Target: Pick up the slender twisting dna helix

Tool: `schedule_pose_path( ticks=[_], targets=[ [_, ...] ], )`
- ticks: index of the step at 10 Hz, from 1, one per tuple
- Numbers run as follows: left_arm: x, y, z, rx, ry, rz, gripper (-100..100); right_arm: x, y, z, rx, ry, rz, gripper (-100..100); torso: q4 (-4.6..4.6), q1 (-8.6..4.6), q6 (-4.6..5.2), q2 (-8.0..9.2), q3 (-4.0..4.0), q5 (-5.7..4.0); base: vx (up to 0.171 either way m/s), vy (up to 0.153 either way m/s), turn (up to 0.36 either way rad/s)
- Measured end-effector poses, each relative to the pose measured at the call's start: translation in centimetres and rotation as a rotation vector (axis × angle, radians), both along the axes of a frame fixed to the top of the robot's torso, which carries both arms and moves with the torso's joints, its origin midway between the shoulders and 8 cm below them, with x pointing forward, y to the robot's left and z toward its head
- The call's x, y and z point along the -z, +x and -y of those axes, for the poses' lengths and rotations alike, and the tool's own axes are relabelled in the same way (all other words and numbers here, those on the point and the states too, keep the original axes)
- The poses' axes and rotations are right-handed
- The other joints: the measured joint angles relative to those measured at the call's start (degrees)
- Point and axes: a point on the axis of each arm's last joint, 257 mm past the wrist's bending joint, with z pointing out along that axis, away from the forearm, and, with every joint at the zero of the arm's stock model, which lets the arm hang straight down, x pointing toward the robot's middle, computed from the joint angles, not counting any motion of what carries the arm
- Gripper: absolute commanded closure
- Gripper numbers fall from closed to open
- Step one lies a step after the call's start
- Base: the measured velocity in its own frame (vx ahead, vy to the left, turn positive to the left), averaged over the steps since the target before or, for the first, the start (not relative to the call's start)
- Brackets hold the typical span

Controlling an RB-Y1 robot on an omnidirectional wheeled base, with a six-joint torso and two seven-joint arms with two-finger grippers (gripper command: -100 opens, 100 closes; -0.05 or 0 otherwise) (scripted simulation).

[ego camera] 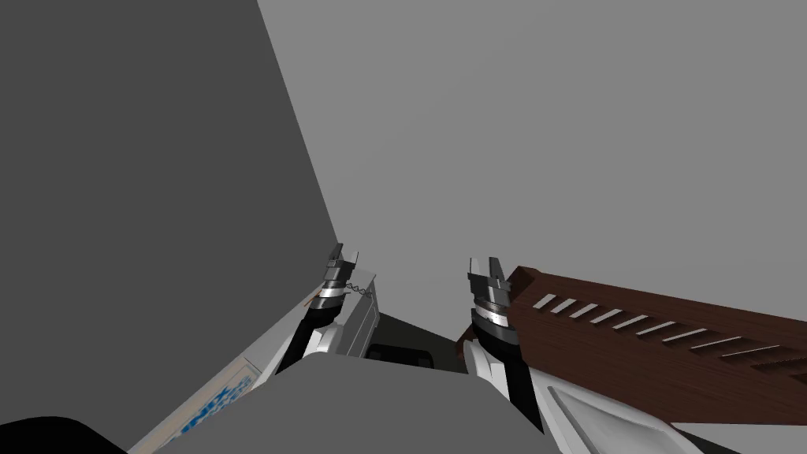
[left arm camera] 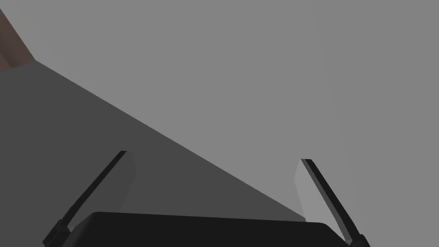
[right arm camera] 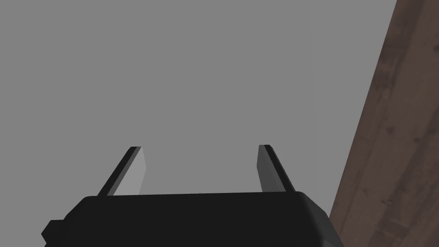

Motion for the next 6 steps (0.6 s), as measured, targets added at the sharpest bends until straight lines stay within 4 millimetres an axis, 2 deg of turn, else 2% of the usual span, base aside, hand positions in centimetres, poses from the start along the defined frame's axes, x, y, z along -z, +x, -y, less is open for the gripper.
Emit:
schedule_pose_path(
  ticks=[4, 6],
  targets=[
    [2.7, 1.2, 0.3, 0.024, 0.067, -0.097, -100, 0.0, 0.0, 0.0, 0.000, 0.000, 0.000, 0, 0.01, -0.36, 0.01, 0.04, 0.02, -0.08, -0.012, -0.095, -0.010],
    [4.9, 1.8, 0.1, 0.035, 0.108, -0.169, -100, 0.0, 0.0, 0.0, 0.000, 0.000, 0.000, 0, 0.01, -0.29, 0.00, 0.04, 0.02, -0.07, -0.004, -0.062, -0.013]
  ],
)
